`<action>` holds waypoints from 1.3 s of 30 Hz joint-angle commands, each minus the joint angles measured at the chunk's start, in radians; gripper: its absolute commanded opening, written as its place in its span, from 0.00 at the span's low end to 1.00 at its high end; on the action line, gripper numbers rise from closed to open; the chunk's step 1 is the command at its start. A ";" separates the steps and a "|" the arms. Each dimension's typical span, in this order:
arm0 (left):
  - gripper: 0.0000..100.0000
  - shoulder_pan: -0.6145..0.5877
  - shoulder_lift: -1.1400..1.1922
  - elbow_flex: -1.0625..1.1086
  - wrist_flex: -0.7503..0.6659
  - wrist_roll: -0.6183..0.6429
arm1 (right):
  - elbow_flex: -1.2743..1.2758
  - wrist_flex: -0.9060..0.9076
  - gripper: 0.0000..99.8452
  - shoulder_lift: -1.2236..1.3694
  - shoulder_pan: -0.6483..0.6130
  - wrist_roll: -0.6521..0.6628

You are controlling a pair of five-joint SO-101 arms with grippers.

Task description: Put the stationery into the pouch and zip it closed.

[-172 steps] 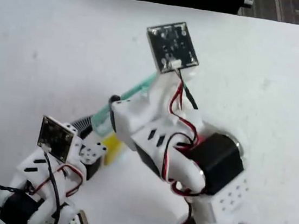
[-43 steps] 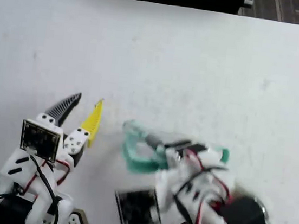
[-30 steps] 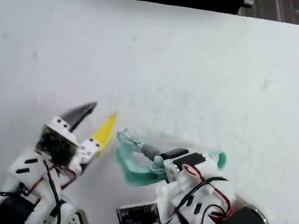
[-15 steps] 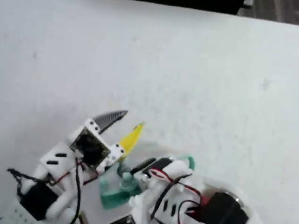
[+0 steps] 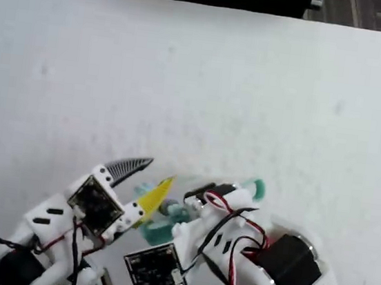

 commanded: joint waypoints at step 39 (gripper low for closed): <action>0.18 -0.203 -0.002 -0.282 0.236 -0.180 | 0.117 -0.268 0.02 0.015 0.134 -0.052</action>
